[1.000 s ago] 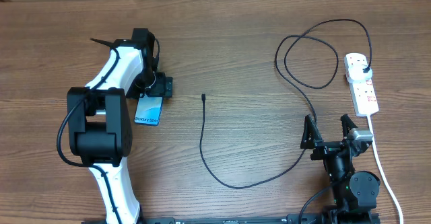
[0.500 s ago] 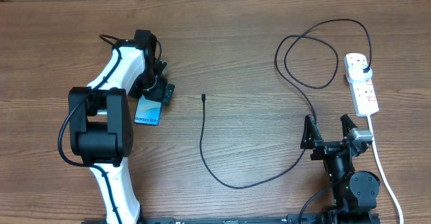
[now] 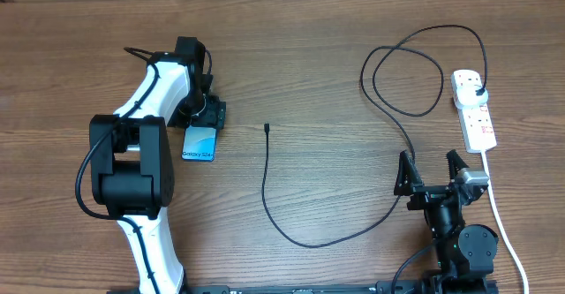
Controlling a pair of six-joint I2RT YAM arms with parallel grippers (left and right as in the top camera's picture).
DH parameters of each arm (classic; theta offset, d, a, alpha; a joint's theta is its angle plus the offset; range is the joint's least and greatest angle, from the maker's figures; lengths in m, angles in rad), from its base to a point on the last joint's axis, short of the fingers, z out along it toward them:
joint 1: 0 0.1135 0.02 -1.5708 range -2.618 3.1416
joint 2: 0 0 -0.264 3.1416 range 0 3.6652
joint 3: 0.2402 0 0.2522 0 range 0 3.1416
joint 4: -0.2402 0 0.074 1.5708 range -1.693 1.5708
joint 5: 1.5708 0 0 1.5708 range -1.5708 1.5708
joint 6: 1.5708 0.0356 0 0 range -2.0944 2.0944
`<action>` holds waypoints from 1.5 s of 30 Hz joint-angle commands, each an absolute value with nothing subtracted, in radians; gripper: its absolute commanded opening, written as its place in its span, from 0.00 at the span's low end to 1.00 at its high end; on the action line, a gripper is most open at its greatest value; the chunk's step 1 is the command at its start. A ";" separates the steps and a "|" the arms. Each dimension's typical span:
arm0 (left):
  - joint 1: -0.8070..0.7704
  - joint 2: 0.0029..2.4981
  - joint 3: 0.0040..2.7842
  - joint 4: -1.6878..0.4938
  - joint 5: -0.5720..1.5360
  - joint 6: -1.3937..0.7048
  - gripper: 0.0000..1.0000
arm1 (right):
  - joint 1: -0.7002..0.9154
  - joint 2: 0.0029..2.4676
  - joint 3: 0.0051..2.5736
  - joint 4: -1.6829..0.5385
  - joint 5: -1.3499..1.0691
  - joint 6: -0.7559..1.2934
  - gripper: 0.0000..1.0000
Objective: Plug charger to phone and switch on socket
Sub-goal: 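Grasp the smartphone's bottom edge with the left gripper and lift it, then raise and tilt the held phone upright with the left gripper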
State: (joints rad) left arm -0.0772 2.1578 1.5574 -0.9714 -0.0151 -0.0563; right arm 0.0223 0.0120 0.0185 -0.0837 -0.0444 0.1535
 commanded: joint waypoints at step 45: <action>-0.086 2.198 1.908 -1.165 0.738 -0.556 0.72 | 0.029 0.003 0.008 -0.081 -0.035 0.156 1.00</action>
State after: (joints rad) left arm -0.0792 2.2040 1.8767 -1.1633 0.5644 -0.4679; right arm 0.0223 0.0120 0.0185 -0.0834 -0.0441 0.1539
